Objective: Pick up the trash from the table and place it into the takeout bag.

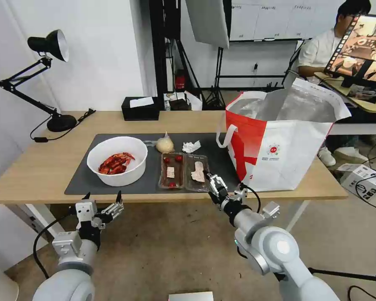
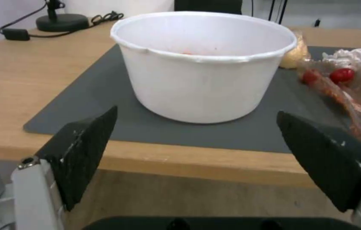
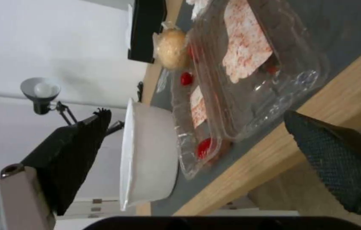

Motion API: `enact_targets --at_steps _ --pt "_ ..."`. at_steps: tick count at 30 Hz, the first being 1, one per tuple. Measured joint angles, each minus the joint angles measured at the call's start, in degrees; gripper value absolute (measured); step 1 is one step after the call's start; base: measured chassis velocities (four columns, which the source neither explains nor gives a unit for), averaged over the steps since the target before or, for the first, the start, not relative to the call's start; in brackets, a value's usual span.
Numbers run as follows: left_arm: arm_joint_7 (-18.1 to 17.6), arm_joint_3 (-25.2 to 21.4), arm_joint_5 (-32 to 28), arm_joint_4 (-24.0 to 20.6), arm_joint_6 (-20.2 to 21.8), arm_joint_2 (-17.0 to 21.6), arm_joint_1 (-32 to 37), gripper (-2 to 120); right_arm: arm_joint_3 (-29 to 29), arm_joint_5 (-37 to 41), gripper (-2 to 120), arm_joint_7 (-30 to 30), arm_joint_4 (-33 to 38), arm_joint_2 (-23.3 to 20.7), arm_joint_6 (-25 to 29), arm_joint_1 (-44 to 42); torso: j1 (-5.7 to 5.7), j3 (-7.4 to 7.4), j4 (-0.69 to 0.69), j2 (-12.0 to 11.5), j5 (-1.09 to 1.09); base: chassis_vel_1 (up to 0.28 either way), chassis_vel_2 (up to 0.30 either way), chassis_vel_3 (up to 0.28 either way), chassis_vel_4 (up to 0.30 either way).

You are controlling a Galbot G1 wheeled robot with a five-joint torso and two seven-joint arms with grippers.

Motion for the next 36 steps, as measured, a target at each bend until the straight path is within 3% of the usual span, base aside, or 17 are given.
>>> enact_targets --at_steps 36 --pt "-0.1 -0.9 0.4 -0.9 0.2 -0.1 1.3 100 -3.8 1.2 100 5.7 -3.5 2.2 -0.2 5.5 0.00 0.00 0.00 0.0 0.00 0.000 0.000 0.000 0.000"
